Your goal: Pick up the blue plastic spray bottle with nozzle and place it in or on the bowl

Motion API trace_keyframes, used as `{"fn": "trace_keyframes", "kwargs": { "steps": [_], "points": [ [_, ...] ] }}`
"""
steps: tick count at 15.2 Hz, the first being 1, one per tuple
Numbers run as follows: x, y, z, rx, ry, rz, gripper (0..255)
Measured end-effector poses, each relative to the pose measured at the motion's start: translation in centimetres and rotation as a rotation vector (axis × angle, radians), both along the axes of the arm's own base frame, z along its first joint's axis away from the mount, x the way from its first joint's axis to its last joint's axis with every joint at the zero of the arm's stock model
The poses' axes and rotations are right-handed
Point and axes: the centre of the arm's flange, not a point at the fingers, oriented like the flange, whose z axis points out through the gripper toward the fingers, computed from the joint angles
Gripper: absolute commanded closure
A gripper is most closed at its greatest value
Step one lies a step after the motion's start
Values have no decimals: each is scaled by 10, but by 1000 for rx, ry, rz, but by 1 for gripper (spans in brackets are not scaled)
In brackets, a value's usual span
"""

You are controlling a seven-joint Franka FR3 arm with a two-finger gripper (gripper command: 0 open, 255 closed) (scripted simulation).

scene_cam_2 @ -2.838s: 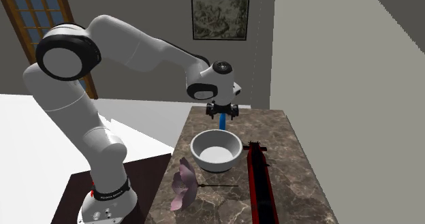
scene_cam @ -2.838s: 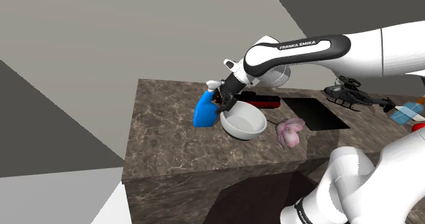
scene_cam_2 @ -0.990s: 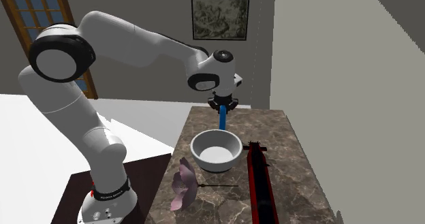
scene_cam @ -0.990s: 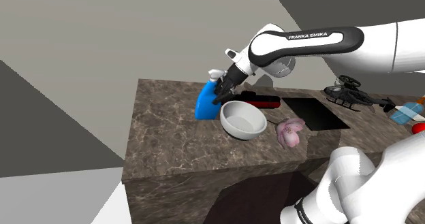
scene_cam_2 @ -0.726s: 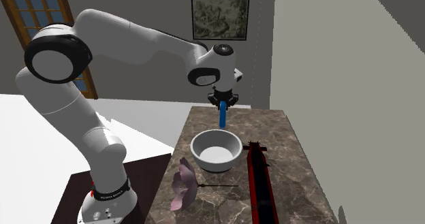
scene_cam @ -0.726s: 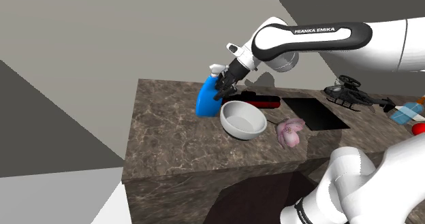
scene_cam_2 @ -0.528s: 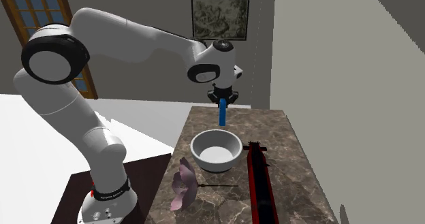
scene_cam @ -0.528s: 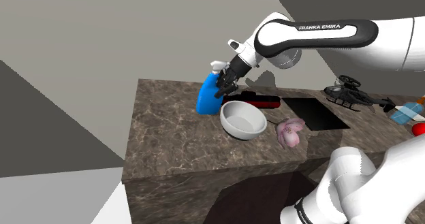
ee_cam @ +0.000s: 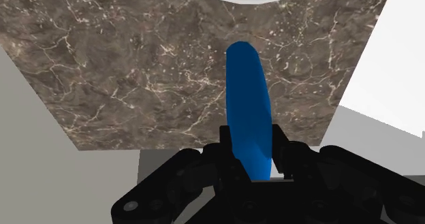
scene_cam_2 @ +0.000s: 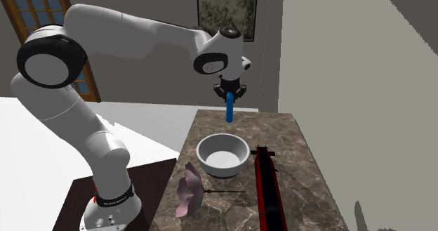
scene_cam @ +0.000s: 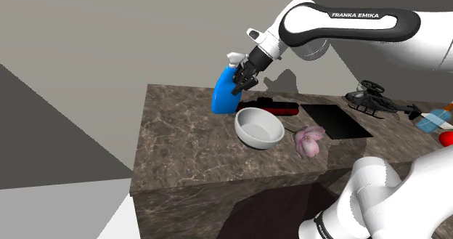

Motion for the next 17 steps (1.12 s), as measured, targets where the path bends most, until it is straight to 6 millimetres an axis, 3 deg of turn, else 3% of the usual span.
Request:
{"fn": "trace_keyframes", "kwargs": {
  "steps": [6,11,17],
  "points": [
    [-2,-5,27,0,0,0,255],
    [-26,-60,26,0,0,-2,255],
    [-69,-128,24,0,0,-2,255]
  ]
}}
